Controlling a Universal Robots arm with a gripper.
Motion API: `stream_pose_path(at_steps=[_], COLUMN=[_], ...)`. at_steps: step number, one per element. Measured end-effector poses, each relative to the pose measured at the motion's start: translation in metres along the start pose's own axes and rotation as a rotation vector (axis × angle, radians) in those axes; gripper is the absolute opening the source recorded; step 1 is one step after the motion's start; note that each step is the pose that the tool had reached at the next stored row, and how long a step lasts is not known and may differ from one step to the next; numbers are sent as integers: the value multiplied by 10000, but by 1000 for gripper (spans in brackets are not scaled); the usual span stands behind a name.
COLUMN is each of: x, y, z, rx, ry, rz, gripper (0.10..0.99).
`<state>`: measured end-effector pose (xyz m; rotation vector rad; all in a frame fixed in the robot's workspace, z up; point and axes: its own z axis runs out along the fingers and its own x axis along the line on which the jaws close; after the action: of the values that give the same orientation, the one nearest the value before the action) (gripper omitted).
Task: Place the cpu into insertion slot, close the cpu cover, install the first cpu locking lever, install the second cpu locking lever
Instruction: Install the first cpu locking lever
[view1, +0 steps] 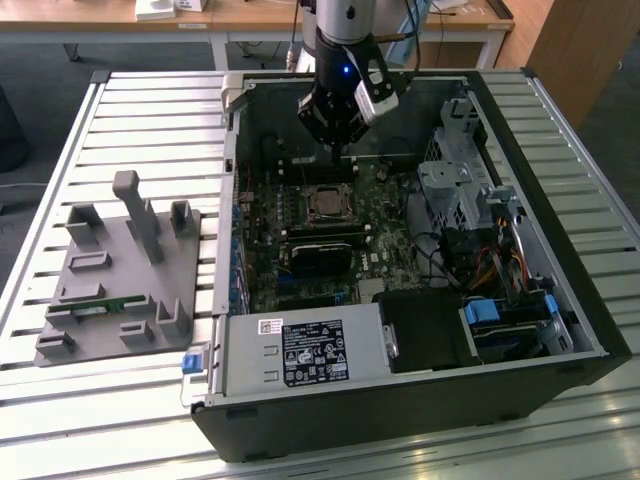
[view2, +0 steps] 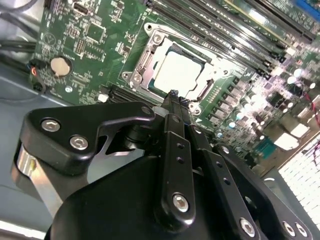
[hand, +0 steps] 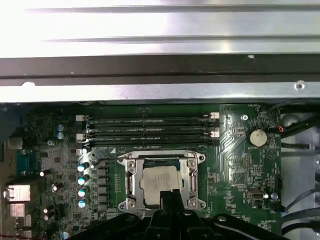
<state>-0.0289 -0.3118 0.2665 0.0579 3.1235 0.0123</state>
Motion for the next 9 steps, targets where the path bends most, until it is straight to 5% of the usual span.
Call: stream_pose_path(at_steps=[9], x=[174], y=[-7], z=[5], rx=[0], ry=[0], rz=[-13], gripper=[106])
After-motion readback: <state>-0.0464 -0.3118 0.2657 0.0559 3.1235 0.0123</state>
